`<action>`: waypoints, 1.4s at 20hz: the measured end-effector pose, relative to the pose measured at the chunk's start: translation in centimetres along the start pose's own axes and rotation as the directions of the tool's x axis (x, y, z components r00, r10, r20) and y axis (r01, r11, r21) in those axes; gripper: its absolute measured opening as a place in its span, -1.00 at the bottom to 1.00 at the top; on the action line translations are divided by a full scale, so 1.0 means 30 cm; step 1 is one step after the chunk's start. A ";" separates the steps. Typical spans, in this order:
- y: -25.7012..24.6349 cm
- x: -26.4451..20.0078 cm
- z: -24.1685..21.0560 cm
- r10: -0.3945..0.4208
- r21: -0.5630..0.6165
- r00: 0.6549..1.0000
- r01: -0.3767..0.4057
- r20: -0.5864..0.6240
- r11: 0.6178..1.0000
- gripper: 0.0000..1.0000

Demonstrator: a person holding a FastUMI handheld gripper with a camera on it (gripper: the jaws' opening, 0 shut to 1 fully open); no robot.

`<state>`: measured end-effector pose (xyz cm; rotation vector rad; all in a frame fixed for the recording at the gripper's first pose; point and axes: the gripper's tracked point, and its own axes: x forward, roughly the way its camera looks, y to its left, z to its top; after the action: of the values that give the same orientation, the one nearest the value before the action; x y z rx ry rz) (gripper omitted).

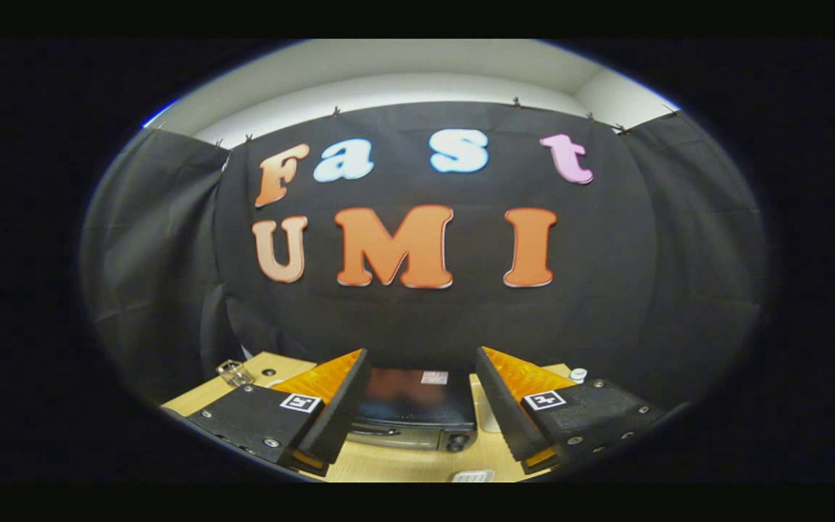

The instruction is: Open the toaster oven, put the food inside, and close the toaster oven door.

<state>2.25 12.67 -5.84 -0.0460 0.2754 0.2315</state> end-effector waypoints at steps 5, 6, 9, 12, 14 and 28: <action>-0.154 -0.090 0.227 -0.032 0.077 0.991 0.022 0.132 0.997 0.74; -0.180 -0.108 0.270 -0.045 0.067 0.986 0.035 0.162 0.997 0.74; -0.219 -0.148 0.353 -0.084 0.006 0.969 0.085 0.234 0.996 0.80; -0.188 -0.193 0.409 -0.057 -0.004 0.957 0.061 0.283 0.998 0.86; -0.166 -0.208 0.443 -0.017 -0.022 0.943 0.026 0.331 0.999 0.90; -0.184 -0.279 0.480 -0.008 -0.092 0.911 0.051 0.411 0.994 0.94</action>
<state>-0.50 6.54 10.37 -0.0997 -0.1584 0.2192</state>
